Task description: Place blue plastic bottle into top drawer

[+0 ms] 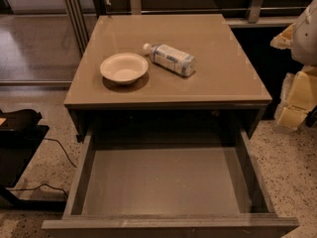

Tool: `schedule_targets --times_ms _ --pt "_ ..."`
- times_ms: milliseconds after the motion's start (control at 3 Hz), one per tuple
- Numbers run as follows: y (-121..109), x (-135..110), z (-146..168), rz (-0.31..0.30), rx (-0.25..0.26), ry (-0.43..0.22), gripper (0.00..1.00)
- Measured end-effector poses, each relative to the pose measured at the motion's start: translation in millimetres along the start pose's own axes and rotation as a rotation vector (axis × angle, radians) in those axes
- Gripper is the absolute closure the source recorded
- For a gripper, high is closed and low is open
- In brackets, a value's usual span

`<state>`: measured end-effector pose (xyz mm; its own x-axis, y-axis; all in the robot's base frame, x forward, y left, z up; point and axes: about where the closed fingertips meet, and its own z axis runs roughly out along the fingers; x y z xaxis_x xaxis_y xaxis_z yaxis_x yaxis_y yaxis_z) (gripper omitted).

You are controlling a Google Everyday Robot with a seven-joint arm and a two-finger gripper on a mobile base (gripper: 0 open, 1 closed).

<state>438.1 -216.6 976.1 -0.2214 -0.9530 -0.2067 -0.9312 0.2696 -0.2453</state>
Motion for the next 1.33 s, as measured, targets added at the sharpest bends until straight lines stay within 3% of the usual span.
schedule_targets --times_ms 333,667,1000,1333 --pt "-0.3 -0.9 -0.9 -0.002 0.003 -0.003 0.00" --pt "-9.9 -19.6 -1.7 -0.049 0.029 -0.061 0.00" --pt "-33.2 -49.2 0.4 -0.103 0.064 -0.180 0.00" --pt "-61.0 -71.5 6.6 -0.112 0.078 -0.345 0.00"
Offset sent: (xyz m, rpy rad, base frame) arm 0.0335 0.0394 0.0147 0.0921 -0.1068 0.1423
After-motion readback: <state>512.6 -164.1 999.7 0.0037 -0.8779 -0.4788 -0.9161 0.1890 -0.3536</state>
